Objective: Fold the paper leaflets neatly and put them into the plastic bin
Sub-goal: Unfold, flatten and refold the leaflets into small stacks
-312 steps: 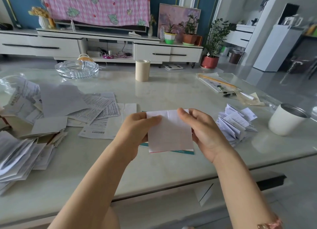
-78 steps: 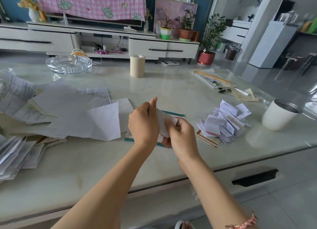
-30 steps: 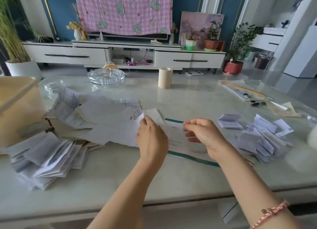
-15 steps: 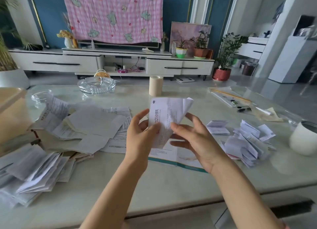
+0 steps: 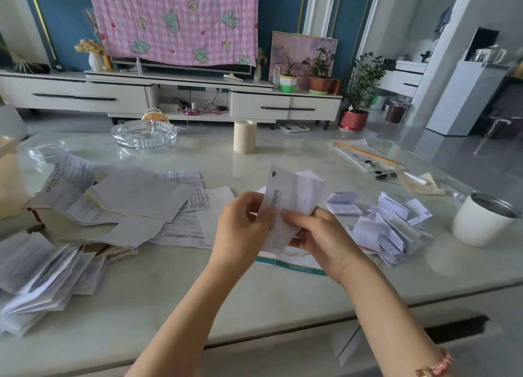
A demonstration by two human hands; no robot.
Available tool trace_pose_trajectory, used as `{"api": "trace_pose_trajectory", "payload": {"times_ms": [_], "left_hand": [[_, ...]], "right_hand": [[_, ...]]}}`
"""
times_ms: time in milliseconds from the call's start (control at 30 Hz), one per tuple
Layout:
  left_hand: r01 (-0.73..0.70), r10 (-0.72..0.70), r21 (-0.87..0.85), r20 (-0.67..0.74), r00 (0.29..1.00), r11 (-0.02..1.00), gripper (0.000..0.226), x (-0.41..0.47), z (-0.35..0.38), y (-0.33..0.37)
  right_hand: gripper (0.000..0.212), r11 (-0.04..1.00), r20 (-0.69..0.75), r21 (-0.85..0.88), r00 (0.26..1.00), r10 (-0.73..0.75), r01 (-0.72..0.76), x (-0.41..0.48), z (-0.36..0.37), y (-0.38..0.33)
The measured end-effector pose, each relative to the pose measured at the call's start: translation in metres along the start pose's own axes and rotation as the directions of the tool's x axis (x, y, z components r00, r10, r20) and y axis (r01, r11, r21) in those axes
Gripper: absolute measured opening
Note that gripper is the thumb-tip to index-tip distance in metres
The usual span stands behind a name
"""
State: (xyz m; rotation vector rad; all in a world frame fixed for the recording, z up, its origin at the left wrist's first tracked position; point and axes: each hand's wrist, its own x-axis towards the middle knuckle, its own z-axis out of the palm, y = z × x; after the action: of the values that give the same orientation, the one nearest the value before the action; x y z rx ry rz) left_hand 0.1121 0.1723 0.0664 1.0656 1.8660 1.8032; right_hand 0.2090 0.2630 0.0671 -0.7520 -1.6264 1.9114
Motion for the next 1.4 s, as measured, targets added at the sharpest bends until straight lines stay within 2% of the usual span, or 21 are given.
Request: {"api": "trace_pose_trajectory", "payload": {"times_ms": [67, 133, 233, 333, 400, 500, 667, 733, 867, 900, 1033, 1133, 1167, 1300, 1400], "left_hand": [[-0.087, 0.101, 0.170, -0.077, 0.992, 0.982, 0.010, 0.000, 0.004, -0.004], [-0.107, 0.128, 0.197, -0.097, 0.987, 0.975, 0.005, 0.001, 0.006, -0.006], [0.047, -0.047, 0.020, -0.003, 0.999, 0.999, 0.011, -0.001, 0.005, -0.002], [0.211, -0.193, -0.132, 0.138, 0.971, 0.969, 0.016, 0.000, 0.000, 0.000], [0.218, -0.189, -0.168, 0.176, 0.966, 0.961, 0.023, 0.000, -0.001, 0.000], [0.180, -0.156, -0.180, 0.139, 0.978, 0.967, 0.032, 0.000, 0.001, -0.001], [0.166, -0.149, -0.172, 0.106, 0.983, 0.971, 0.007, -0.003, 0.010, -0.002], [0.157, -0.144, -0.195, 0.076, 0.987, 0.968, 0.005, -0.005, 0.012, -0.002], [0.203, -0.196, -0.278, 0.053, 0.979, 0.939, 0.045, -0.007, 0.014, -0.003], [0.217, -0.206, -0.296, 0.068, 0.976, 0.930, 0.048, -0.006, 0.012, -0.003], [0.220, -0.205, -0.353, 0.082, 0.975, 0.909, 0.016, -0.004, 0.010, -0.004], [0.180, -0.179, -0.302, 0.031, 0.983, 0.936, 0.004, -0.002, 0.010, -0.008], [0.169, -0.172, -0.283, 0.014, 0.985, 0.944, 0.005, -0.002, 0.010, -0.007], [0.209, -0.226, -0.193, -0.072, 0.971, 0.959, 0.047, -0.002, 0.012, -0.005], [0.267, -0.293, -0.242, -0.078, 0.953, 0.933, 0.051, -0.002, 0.011, 0.000]], "right_hand": [[0.022, 0.997, -0.018, -0.068, 0.999, 0.029, -0.031, -0.001, -0.004, 0.000], [0.017, 0.987, 0.007, -0.152, 0.999, 0.054, -0.052, -0.003, -0.008, -0.002], [0.009, 0.970, 0.095, -0.237, 0.992, 0.082, -0.057, -0.009, -0.013, -0.006], [0.009, 0.965, 0.129, -0.255, 0.987, 0.094, -0.059, -0.014, -0.018, -0.010], [0.010, 0.963, 0.122, -0.262, 0.988, 0.097, -0.063, -0.015, -0.021, -0.011], [0.009, 0.972, 0.077, -0.227, 0.994, 0.079, -0.060, -0.014, -0.021, -0.010], [0.005, 0.992, -0.079, -0.124, 0.997, 0.009, -0.018, -0.011, -0.014, -0.007], [0.003, 0.991, -0.111, -0.130, 0.994, -0.015, 0.001, -0.011, -0.012, -0.007], [0.009, 0.974, -0.071, -0.226, 0.997, 0.017, -0.033, -0.012, -0.016, -0.013], [0.015, 0.967, -0.038, -0.249, 0.998, 0.052, -0.060, -0.012, -0.019, -0.014], [0.032, 0.947, 0.086, -0.299, 0.985, 0.147, -0.116, -0.015, -0.027, -0.020], [0.028, 0.961, 0.086, -0.264, 0.991, 0.107, -0.081, -0.013, -0.030, -0.021], [0.023, 0.967, 0.092, -0.244, 0.991, 0.094, -0.069, -0.011, -0.031, -0.022], [0.011, 0.967, 0.104, -0.247, 0.991, 0.085, -0.057, -0.008, -0.029, -0.020], [0.012, 0.959, 0.027, -0.280, 0.998, 0.054, -0.044, -0.005, -0.022, -0.017]]}}
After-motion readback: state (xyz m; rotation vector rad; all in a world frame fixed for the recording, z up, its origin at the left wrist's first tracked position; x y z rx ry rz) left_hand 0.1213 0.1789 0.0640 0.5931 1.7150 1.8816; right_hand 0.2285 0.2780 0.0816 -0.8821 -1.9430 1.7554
